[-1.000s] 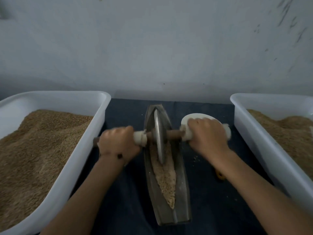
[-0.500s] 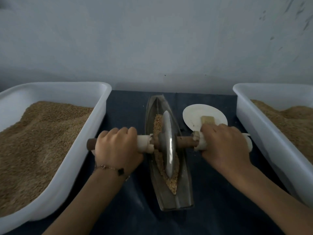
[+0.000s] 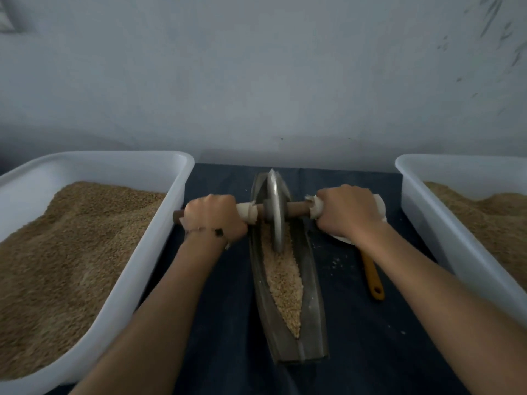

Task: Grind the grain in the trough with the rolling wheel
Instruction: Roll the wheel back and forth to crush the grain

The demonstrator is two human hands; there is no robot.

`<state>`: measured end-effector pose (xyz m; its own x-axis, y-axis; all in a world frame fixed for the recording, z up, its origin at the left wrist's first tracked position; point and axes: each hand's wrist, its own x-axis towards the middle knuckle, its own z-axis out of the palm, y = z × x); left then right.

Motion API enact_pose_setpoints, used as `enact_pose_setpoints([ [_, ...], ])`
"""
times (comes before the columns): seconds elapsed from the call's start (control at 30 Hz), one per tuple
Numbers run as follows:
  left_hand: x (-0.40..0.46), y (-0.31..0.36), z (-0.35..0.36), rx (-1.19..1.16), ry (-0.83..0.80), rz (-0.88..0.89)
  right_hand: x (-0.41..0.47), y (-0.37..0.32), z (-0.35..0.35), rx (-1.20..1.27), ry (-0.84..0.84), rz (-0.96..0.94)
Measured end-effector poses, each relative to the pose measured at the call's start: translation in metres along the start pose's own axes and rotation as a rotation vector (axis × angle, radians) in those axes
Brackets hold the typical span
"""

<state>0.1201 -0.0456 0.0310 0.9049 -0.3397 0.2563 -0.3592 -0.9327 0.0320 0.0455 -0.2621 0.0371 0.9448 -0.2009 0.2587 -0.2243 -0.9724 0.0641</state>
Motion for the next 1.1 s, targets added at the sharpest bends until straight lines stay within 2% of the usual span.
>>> enact_pose_setpoints([
  [0.2,-0.074,-0.003,0.001,-0.044,0.547,0.271,-0.083,-0.003,0.01,0.02,0.567,-0.143],
  [0.27,-0.087,-0.005,0.003,0.012,0.674,0.281,-0.099,0.0,0.015,-0.013,0.669,-0.168],
  [0.37,-0.089,-0.008,0.009,0.003,0.745,0.28,-0.097,0.002,0.012,-0.009,0.69,-0.217],
  [0.43,-0.075,-0.006,0.008,-0.056,0.659,0.309,-0.078,0.003,0.009,0.024,0.549,-0.221],
  [0.47,-0.062,-0.004,0.004,-0.045,0.541,0.294,-0.064,0.005,0.007,0.013,0.372,-0.181],
  [0.53,-0.026,0.0,-0.008,0.064,0.188,0.17,-0.031,0.009,0.002,0.018,-0.002,-0.053],
  [0.6,0.011,0.003,-0.016,0.081,-0.088,0.069,0.001,0.014,-0.004,0.14,-0.27,0.014],
  [0.67,0.037,0.007,-0.024,0.061,-0.254,0.041,0.025,0.014,-0.009,0.23,-0.424,0.057],
  [0.77,0.045,0.008,-0.028,0.019,-0.346,0.005,0.037,0.012,-0.011,0.22,-0.464,0.074],
  [0.83,0.028,0.007,-0.025,-0.006,-0.249,0.005,0.022,0.01,-0.007,0.178,-0.345,0.072],
  [0.93,-0.029,0.004,-0.011,0.014,0.203,0.137,-0.035,0.004,0.007,0.04,0.084,0.009],
  [1.03,-0.082,0.004,-0.002,-0.031,0.608,0.243,-0.1,0.0,0.016,0.054,0.495,-0.062],
  [1.1,-0.093,0.004,-0.004,0.014,0.703,0.288,-0.123,0.004,0.021,0.04,0.554,-0.086],
])
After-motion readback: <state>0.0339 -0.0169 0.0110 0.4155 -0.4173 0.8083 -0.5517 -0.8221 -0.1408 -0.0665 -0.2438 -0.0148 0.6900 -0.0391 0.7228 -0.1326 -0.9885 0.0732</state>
